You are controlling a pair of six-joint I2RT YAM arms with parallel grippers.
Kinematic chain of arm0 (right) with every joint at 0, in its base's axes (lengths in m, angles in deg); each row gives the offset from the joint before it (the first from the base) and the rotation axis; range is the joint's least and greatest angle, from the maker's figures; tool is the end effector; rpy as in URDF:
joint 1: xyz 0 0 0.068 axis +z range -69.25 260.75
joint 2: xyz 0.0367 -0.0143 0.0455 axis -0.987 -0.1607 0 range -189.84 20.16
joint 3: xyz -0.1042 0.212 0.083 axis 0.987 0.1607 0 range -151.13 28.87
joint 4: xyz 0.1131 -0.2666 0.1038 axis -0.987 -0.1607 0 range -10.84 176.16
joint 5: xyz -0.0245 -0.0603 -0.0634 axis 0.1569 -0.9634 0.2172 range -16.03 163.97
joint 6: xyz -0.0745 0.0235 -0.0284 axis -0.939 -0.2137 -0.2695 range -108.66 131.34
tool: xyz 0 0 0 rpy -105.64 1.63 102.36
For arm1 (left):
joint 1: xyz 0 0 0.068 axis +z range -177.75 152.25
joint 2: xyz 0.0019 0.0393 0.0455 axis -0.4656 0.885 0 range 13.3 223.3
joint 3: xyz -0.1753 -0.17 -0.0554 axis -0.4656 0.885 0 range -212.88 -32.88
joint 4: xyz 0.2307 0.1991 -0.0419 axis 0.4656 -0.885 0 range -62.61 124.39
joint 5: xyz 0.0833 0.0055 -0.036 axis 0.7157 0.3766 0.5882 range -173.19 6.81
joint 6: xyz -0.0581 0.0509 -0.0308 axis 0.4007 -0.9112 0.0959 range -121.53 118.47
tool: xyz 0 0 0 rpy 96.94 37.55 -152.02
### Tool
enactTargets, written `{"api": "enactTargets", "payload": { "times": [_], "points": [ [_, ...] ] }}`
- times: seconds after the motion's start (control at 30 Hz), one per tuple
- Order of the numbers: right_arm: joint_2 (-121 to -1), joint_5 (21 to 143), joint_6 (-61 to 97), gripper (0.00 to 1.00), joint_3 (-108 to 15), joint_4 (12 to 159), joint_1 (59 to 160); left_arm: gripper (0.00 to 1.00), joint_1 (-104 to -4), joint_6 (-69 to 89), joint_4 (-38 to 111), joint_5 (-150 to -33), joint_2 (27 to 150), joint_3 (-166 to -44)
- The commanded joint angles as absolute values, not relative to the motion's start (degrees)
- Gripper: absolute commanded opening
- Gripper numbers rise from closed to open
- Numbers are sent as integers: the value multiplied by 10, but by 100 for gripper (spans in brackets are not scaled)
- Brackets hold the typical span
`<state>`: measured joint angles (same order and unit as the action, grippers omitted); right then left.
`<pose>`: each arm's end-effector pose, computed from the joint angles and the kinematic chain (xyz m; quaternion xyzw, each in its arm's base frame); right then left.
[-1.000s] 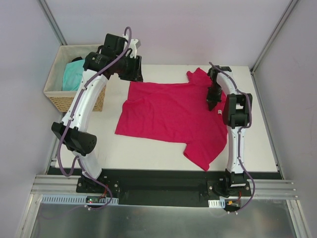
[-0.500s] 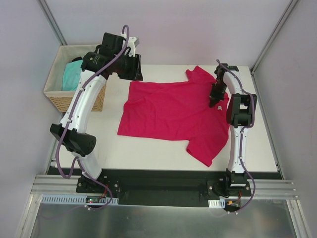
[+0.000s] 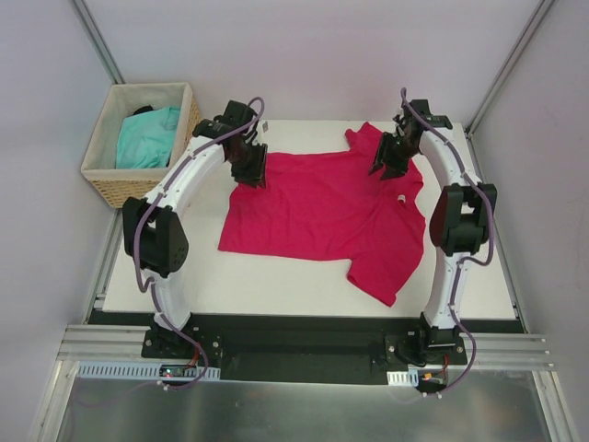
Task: Fold and stack the t-shirts
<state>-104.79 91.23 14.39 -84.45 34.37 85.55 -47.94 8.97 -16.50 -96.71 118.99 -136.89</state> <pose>0.5182 0.0652 0.1822 -0.0492 0.9616 0.1612 0.2167 0.4337 -0.1776 0.2818 0.1170 0.9340 -0.1918 0.2778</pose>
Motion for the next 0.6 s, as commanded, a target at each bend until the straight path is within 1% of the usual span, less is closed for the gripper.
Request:
{"api": "enactTargets", "payload": {
  "times": [0.0, 0.1, 0.2, 0.23, 0.27, 0.3, 0.33, 0.4, 0.43, 0.5, 0.57],
  "points": [
    [-952, 948, 137, 46, -828, 313, 877, 30, -459, 121, -116, -955, 1220, -1378],
    [-927, 932, 117, 44, -806, 262, 887, 30, -459, 130, -116, -953, 1232, -1391],
    [-942, 903, 117, 36, -820, 175, 890, 30, -457, 141, -116, -951, 1233, -1392],
    [-949, 887, 117, 34, -827, 129, 890, 30, -456, 150, -116, -950, 1228, -1392],
    [-955, 873, 116, 34, -828, 115, 892, 30, -454, 155, -116, -951, 1226, -1394],
    [-959, 829, 116, 34, -821, 106, 892, 31, -452, 158, -116, -952, 1219, -1396],
    [-958, 804, 119, 32, -807, 103, 890, 31, -450, 160, -116, -952, 1218, -1398],
    [-947, 755, 133, 24, -743, 120, 883, 31, -445, 159, -116, -961, 1211, -1410],
    [-944, 752, 138, 14, -720, 142, 878, 31, -443, 158, -115, -965, 1208, -1413],
    [-940, 758, 145, 1, -659, 162, 856, 31, -439, 159, -116, -970, 1201, -1420],
    [-939, 749, 146, 1, -629, 183, 842, 32, -434, 161, -116, -973, 1195, -1421]
  ]
}}
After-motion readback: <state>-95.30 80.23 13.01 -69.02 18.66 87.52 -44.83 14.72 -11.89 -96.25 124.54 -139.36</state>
